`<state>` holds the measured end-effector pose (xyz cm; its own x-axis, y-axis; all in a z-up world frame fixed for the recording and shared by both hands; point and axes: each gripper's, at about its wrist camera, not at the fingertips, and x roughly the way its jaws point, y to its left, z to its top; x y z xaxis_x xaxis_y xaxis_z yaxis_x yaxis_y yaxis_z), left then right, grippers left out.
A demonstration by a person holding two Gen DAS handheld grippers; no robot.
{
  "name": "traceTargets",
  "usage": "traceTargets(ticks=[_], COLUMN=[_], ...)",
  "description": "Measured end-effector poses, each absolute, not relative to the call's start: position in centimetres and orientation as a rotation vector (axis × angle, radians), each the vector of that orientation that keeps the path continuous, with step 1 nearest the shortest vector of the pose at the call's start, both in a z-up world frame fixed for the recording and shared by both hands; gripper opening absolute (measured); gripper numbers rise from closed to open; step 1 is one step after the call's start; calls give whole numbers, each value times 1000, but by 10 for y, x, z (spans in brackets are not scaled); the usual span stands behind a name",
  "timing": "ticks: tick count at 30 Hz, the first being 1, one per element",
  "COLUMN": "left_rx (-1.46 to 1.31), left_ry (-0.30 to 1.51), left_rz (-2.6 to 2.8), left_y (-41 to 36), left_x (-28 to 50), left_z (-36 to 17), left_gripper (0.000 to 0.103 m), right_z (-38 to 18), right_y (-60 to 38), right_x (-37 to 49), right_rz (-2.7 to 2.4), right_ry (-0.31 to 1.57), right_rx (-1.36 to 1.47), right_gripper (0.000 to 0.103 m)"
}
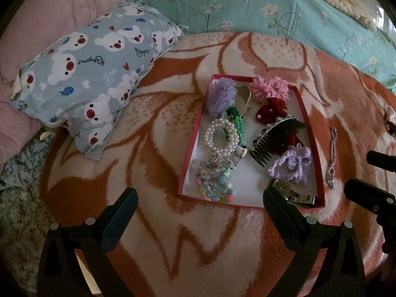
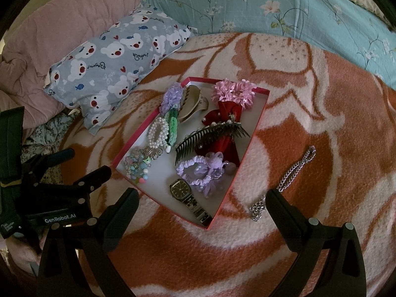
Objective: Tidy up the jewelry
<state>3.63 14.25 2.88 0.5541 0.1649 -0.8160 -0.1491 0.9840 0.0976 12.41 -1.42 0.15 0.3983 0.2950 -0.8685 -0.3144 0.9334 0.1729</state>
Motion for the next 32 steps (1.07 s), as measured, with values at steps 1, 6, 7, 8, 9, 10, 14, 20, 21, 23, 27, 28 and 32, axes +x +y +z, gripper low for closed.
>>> traceTargets(ticks=[1, 6, 7, 8, 9, 10, 14, 20, 21, 23, 27, 28, 32], left_rx=[18, 18, 17, 18, 18, 18, 18, 19, 18, 17, 16, 16, 11], left_ry=[966, 965, 965, 966, 966, 966, 965, 966, 967, 968, 968, 968, 967], left_rz=[184, 184, 184, 185, 185, 185, 185, 186, 185, 182, 181, 180, 171], left_y=[142, 143, 142, 142, 143, 142, 142, 143, 143, 143, 143, 143, 143], left_x=[36, 36, 36, 36, 36, 36, 36, 36, 37, 37, 38, 38, 41], left_z=[29, 29, 29, 29, 28, 29, 29, 29, 29, 27, 26, 26, 23], left_gripper=[102, 102, 102, 102, 102, 102, 102, 102, 102, 102, 102, 102, 102], right_z=[1, 1, 2, 1, 1, 1, 2, 2, 2, 1, -4, -5, -11], right_y=[-14, -14, -14, -14, -14, -14, -14, -15, -14, -14, -15, -15, -15], right_x=[124, 124, 124, 124, 124, 124, 124, 125, 124, 124, 125, 126, 128], right_rz=[386, 386, 386, 385, 385, 385, 386, 381, 379, 375, 366, 364, 358], right_ry=[1095, 1095, 1095, 1095, 1096, 1096, 1095, 1097, 1097, 1096, 1096, 1097, 1099], right_rx=[-19, -19, -19, -20, -19, -19, -19, -16, -15, -12, -4, -2, 9], right_gripper=[103, 103, 103, 103, 103, 103, 103, 103, 103, 103, 103, 103, 103])
